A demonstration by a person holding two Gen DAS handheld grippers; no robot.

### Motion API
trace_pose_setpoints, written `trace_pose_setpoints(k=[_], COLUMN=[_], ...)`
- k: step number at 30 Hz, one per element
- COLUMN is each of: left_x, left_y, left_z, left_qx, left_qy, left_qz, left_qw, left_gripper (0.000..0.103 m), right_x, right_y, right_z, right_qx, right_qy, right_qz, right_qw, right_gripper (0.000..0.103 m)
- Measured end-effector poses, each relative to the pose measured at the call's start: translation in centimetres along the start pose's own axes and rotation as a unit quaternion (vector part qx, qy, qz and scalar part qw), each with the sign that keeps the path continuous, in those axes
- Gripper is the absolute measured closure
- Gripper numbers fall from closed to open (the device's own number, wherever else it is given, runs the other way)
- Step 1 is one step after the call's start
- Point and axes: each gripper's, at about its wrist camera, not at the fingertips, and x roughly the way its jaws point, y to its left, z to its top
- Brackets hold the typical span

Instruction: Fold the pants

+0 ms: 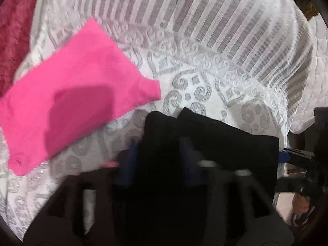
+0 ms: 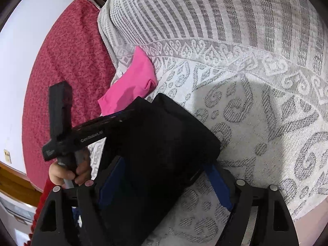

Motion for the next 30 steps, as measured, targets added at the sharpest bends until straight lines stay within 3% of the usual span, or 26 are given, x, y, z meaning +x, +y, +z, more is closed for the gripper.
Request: trace_pose_setpoints(k=[2,3,4,5,10,13,15,16,18,19,22,24,25,26,27,30], left_x=[0.9,0.8,0.1,-0.3,-5.4,-7.0,-5.2,-3.2,0.1,0.6,-0.1,-0.4,-0.3,-0.3,-0.3,-2.4], left_y=[-0.3,-0.5,-1.0,-1.3,-4.1,-6.3,-5.9,-5.3,-3.3,-2.7,-1.7,-1.6,-1.4,-1.6,-1.7,-2.3], left_z=[-0.2,-0.2,-0.2,-0.2,-0.1,0.9,1.6,1.8,2.0,2.0,1.7,1.6,1.4,1.5,1.5,0.7], left_qx=[-0.009,-0.007,-0.002,-0.003,0.01,0.058,0.071,0.06,0.027,0.017,-0.008,-0.003,-0.002,-0.003,-0.005,0.004], left_qy=[0.003,-0.003,-0.024,-0.033,-0.096,-0.126,-0.104,-0.075,-0.025,-0.028,-0.048,-0.052,-0.051,-0.051,-0.051,-0.075], left_qz=[0.001,0.003,0.004,-0.005,-0.07,-0.119,-0.08,-0.047,-0.022,-0.018,-0.056,-0.054,-0.052,-0.052,-0.054,-0.09], left_qw=[1.0,1.0,0.9997,0.9995,0.9929,0.9832,0.9888,0.9942,0.9991,0.9993,0.9972,0.9972,0.9973,0.9974,0.9972,0.9931], left_gripper=[0.038,0.053,0.085,0.088,0.092,0.092,0.092,0.092,0.092,0.09,0.09,0.09,0.09,0.09,0.09,0.09], right_x=[0.0,0.0,0.1,0.1,-0.1,-0.9,-1.1,-1.2,-1.2,-1.0,-0.5,-0.2,-0.1,-0.1,0.0,-1.5], right_y=[0.0,0.0,0.0,0.0,-0.5,-1.2,-1.7,-1.8,-1.6,-1.4,-0.9,-0.8,-0.6,-0.4,-0.2,-2.1], right_z=[0.0,0.0,0.1,0.2,0.4,0.0,-0.1,-0.2,-0.3,-0.2,0.1,0.4,0.4,0.5,0.6,0.5], right_qx=[-0.005,-0.005,-0.005,-0.004,0.006,0.018,0.019,0.018,0.016,0.012,0.003,0.008,0.009,0.003,-0.021,0.02], right_qy=[-0.001,-0.001,0.0,0.002,0.001,-0.009,-0.011,-0.013,-0.012,-0.009,-0.009,-0.014,-0.019,-0.028,-0.03,-0.012], right_qz=[0.0,0.0,-0.001,-0.001,0.011,0.022,0.033,0.032,0.023,0.017,0.004,-0.007,-0.017,-0.037,-0.061,-0.003], right_qw=[1.0,1.0,1.0,1.0,1.0,1.0,0.999,0.999,1.0,1.0,1.0,1.0,1.0,0.999,0.998,1.0], right_gripper=[0.021,0.021,0.021,0.021,0.021,0.021,0.021,0.021,0.021,0.021,0.021,0.021,0.025,0.061,0.089,0.09])
